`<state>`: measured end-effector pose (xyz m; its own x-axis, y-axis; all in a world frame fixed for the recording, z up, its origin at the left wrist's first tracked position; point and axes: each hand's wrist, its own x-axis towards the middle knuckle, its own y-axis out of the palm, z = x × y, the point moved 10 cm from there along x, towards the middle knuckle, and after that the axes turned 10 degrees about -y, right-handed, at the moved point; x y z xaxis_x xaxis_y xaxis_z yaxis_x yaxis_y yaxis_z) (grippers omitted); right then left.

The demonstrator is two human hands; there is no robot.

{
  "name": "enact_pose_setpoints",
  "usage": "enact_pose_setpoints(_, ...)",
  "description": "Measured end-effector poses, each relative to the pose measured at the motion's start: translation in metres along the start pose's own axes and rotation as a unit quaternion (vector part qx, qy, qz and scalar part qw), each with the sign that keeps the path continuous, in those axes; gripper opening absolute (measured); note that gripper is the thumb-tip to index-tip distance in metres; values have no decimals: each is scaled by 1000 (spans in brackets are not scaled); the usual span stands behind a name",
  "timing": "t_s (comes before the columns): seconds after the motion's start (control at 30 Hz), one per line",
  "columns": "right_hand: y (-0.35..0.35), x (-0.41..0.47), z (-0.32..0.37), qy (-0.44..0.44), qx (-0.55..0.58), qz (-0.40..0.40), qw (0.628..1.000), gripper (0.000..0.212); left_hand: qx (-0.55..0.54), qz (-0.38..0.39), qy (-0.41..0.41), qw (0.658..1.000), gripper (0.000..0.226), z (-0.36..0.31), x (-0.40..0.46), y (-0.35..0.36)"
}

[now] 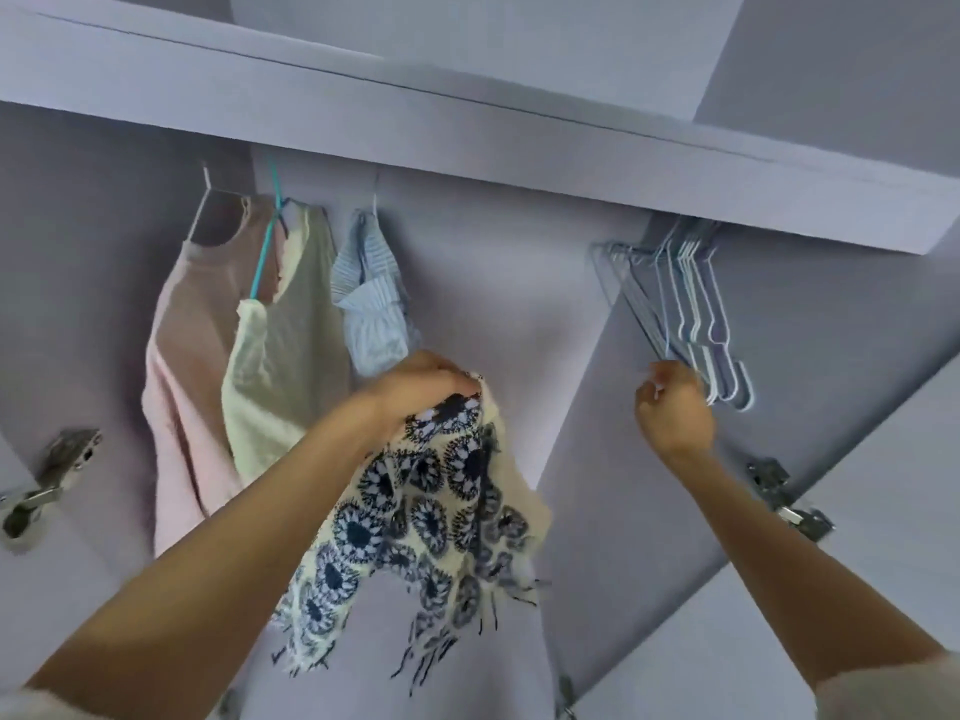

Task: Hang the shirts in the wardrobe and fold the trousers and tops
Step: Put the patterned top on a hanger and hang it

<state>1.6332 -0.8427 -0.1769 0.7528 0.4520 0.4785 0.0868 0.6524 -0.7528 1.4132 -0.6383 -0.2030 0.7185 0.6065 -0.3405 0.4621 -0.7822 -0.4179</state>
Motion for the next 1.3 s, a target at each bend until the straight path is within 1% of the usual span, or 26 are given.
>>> enact_pose_setpoints(0.03,-6,10,-4,-17,-50,-3,999,34,-14,29,10,999,6,-15,4,9)
enact_pose_setpoints(0.13,-13,35,-19,-41,-198,21,979,40,-64,94,31,993,33,-52,12,27)
enact_pose_setpoints(0.2,-7,46,-26,-43,-268,52,961,37,-99,122,47,986,30,-67,12,31)
enact_pose_setpoints(0.27,1,60,-26,-37,-294,71,953,33,-136,150,61,977,28,-78,16,33)
enact_pose_setpoints(0.33,12,68,-28,-5,-282,99,954,34,-160,180,69,968,32,-80,17,35)
enact_pose_setpoints(0.4,18,74,-37,37,-240,107,964,34,-147,177,72,970,32,-77,18,36)
enact_pose_setpoints(0.43,20,76,-40,50,-213,102,971,34,-127,154,77,977,31,-75,18,34)
enact_pose_setpoints(0.5,26,83,-38,48,-138,86,986,33,-68,78,101,990,30,-74,22,26)
enact_pose_setpoints(0.57,26,89,-27,29,-65,51,996,34,-4,6,146,989,31,-80,21,18)
enact_pose_setpoints(0.63,18,91,-17,29,-2,-7,1000,32,52,-61,196,977,35,-89,16,13)
enact_pose_setpoints(0.73,9,83,-12,29,85,-78,993,29,104,-179,236,950,23,-96,5,6)
enact_pose_setpoints(0.8,13,71,-9,3,145,-81,986,25,105,-228,248,936,15,-97,-3,3)
enact_pose_setpoints(0.83,17,61,-8,-10,172,-73,982,22,109,-242,257,929,14,-97,-7,4)
enact_pose_setpoints(0.93,32,10,-16,-17,250,-57,966,15,157,-273,286,905,7,-91,-18,12)
enact_pose_setpoints(1.0,41,-35,-26,-1,306,-51,951,20,187,-290,290,893,9,-79,-25,23)
enact_pose_setpoints(1.03,45,-52,-29,8,337,-40,940,23,193,-289,288,892,11,-71,-27,29)
enact_pose_setpoints(1.1,57,-71,-32,46,407,8,912,26,182,-269,277,904,9,-58,-26,42)
enact_pose_setpoints(1.13,63,-76,-32,79,438,38,894,24,172,-253,270,913,7,-52,-24,47)
enact_pose_setpoints(1.2,72,-86,-29,140,473,89,865,22,162,-222,248,929,6,-39,-20,59)
enact_pose_setpoints(1.27,76,-101,-22,157,480,119,855,25,147,-190,220,945,12,-24,-18,71)
enact_pose_setpoints(1.3,77,-109,-15,149,490,131,849,22,127,-171,206,955,16,-17,-17,75)
